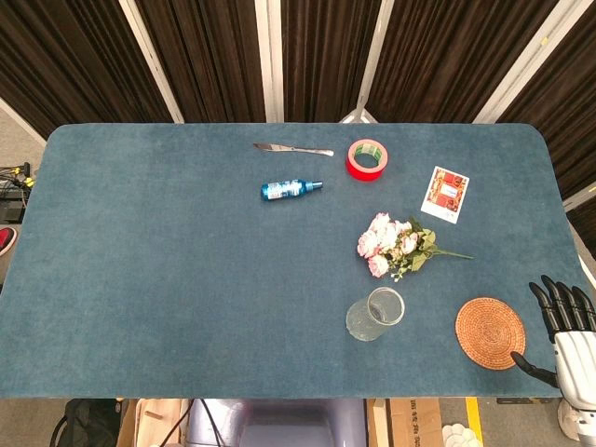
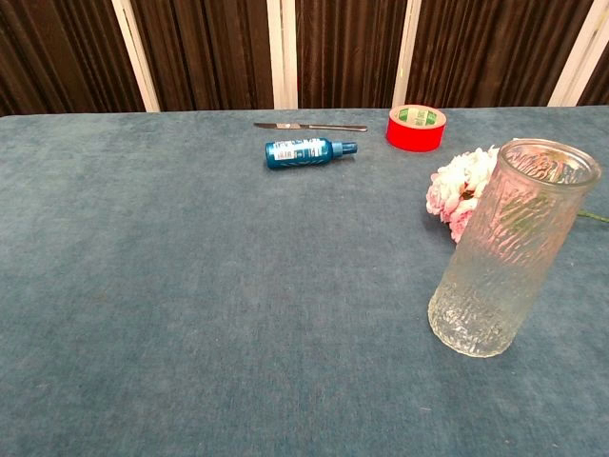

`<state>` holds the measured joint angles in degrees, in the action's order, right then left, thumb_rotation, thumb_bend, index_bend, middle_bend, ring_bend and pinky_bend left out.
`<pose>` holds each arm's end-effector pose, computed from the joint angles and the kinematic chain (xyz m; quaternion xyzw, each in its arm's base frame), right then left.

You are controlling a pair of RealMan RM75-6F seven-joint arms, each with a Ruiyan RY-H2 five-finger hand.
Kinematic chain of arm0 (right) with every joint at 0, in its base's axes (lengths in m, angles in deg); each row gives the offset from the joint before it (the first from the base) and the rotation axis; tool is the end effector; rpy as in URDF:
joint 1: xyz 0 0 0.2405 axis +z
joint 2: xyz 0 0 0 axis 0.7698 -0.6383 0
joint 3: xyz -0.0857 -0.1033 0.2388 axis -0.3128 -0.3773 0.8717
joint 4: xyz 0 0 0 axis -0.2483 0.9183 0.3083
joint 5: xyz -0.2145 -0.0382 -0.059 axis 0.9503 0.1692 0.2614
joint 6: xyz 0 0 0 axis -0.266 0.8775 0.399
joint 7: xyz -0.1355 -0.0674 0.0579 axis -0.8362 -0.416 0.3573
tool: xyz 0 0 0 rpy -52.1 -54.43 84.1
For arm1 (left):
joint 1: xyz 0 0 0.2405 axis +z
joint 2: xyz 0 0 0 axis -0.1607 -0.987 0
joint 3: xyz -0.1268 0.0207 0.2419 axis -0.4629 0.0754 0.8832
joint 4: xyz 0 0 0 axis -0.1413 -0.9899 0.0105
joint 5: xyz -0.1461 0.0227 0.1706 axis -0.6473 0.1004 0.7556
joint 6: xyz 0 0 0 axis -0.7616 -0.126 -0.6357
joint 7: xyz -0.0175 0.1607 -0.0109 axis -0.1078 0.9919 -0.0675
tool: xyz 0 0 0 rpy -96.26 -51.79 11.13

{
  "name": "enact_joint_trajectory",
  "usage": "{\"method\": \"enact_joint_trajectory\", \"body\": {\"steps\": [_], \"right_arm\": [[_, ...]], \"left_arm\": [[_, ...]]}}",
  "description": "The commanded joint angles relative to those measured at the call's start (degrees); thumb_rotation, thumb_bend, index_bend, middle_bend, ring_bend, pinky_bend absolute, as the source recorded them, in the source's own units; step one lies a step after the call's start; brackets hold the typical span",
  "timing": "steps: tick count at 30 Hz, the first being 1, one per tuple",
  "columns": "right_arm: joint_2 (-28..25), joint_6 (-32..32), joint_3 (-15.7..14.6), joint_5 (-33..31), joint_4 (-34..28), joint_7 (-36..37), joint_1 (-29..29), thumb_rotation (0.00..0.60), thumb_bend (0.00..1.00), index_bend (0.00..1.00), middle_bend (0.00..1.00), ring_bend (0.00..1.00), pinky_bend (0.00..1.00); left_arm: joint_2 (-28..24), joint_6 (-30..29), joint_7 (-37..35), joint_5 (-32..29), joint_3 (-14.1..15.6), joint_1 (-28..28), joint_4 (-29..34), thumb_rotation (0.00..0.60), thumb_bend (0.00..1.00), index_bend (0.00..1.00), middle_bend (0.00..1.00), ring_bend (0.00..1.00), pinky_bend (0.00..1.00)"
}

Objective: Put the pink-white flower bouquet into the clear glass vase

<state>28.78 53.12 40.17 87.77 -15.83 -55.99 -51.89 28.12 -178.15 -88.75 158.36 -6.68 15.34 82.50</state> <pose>-0.3138 -0.1575 0.1841 0.5968 -0.3559 0.4042 0.5949 -0.3576 0.1419 0.2319 -0.4726 -0.4060 -0.4182 0.6610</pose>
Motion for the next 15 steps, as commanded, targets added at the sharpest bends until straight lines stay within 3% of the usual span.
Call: {"method": "enact_joint_trajectory", "body": {"steps": [1, 15], "right_arm": [[0.1, -0.1, -0.1, 0.1, 0.1, -0.1, 0.0, 0.6, 0.0, 0.07, 0.04, 0.0, 0.0], [-0.1, -0.1, 0.3, -0.5, 0.4, 1.1, 0.1, 0.6, 0.0, 0.07, 0.04, 0.0, 0.0]], "left_arm": [[0.0, -0.1, 0.0, 0.2, 0.1, 0.0, 0.1, 0.6, 0.22, 0.12, 0.0, 0.0, 0.05], [0.3, -1.5, 0.6, 0.2, 0.0, 0.7, 0.6, 0.6, 0.22, 0.12, 0.0, 0.0, 0.05]]}}
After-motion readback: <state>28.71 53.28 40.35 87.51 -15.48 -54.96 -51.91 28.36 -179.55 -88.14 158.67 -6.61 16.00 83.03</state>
